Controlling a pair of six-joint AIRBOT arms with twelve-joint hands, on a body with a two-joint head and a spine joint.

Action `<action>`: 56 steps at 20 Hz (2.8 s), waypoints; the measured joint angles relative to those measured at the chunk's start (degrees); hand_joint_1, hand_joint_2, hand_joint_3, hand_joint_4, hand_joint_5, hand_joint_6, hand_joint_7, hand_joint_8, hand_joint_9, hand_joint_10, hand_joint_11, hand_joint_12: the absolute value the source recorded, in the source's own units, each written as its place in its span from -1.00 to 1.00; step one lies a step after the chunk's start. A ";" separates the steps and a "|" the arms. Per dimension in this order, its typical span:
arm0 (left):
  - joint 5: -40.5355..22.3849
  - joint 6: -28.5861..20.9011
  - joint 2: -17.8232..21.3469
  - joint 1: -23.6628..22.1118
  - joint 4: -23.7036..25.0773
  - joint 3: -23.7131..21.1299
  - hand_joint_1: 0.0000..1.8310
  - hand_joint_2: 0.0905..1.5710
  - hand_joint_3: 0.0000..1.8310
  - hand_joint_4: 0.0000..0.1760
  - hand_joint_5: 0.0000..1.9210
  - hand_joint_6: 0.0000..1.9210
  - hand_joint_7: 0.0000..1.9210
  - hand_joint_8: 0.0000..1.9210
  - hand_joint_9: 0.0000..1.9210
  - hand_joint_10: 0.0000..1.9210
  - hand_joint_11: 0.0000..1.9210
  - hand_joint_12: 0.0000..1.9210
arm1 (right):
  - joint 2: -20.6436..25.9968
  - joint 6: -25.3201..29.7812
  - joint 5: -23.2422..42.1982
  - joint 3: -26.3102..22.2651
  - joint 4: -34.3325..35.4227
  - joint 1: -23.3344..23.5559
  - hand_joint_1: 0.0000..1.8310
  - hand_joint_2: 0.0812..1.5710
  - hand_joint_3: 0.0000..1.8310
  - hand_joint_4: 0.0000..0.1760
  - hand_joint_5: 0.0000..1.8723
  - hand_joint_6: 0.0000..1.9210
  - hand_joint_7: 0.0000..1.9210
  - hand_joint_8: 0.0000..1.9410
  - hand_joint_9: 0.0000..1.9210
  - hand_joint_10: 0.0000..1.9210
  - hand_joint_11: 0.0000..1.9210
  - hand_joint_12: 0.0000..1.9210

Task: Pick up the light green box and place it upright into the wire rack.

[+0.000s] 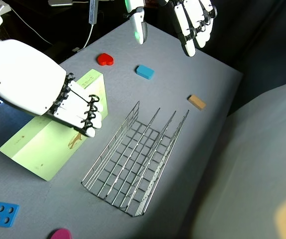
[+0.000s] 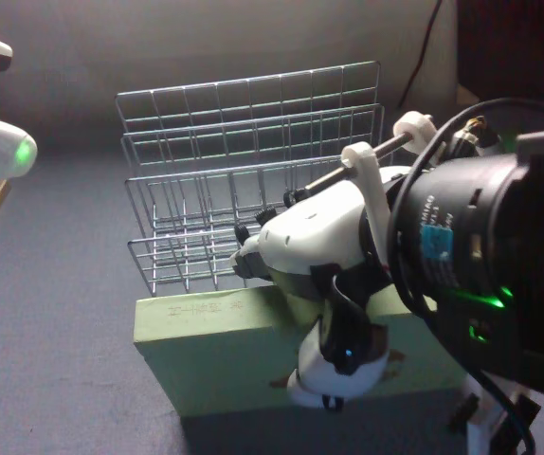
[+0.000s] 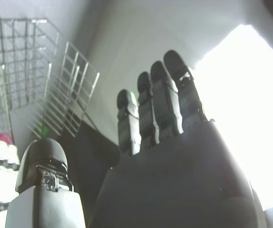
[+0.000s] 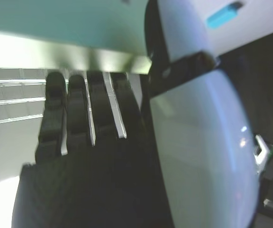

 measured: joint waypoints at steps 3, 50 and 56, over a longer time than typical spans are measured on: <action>0.20 -0.48 0.09 0.07 0.04 0.02 -0.75 0.44 -1.00 0.30 -0.73 -1.00 -0.76 -1.00 -0.78 -1.00 -1.00 -0.29 | -0.39 0.02 0.13 0.96 -0.52 -0.04 0.02 0.31 -1.00 -0.88 -0.86 -1.00 -0.89 -1.00 -0.96 -1.00 -1.00 -0.55; -3.67 7.15 -0.31 2.97 -3.56 -0.74 -0.72 0.48 -1.00 0.30 -0.72 -1.00 -0.71 -1.00 -0.74 -1.00 -1.00 -0.14 | -2.62 -11.80 8.15 10.71 -8.87 13.22 0.48 0.49 -1.00 -1.00 -0.19 0.18 -0.12 0.27 -0.19 0.56 -0.27 0.60; -3.04 7.13 -0.31 2.86 -3.65 -0.35 -0.74 0.50 -1.00 0.24 -0.76 -1.00 -0.75 -1.00 -0.75 -1.00 -1.00 -0.24 | -5.77 -7.82 8.22 13.88 -10.08 10.80 0.30 0.50 -1.00 -1.00 -0.18 0.26 -0.07 0.31 -0.18 0.27 -0.29 0.58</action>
